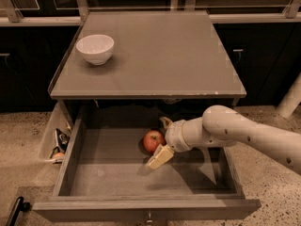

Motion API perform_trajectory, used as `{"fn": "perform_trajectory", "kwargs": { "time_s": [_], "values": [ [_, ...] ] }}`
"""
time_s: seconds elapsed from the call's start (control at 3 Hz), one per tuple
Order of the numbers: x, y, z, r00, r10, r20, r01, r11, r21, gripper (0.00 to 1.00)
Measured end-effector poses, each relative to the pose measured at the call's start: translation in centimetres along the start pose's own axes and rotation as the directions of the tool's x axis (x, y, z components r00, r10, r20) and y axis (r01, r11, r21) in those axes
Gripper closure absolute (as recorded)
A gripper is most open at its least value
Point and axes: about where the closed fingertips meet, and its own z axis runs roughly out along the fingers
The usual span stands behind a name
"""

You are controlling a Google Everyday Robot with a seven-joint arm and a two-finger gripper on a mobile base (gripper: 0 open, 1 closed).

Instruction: Pick apple from top drawer and place on counter

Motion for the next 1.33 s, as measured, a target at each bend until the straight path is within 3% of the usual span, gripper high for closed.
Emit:
{"fn": "perform_trajectory", "kwargs": {
  "time_s": [0.33, 0.67, 1.33],
  "values": [
    [0.61, 0.16, 1.20, 0.999, 0.042, 0.002, -0.042, 0.9986, -0.032, 0.00],
    [0.62, 0.17, 1.23, 0.999, 0.042, 0.002, -0.042, 0.9986, -0.033, 0.19],
    [0.62, 0.17, 1.24, 0.999, 0.042, 0.002, -0.042, 0.9986, -0.033, 0.65]
  ]
}}
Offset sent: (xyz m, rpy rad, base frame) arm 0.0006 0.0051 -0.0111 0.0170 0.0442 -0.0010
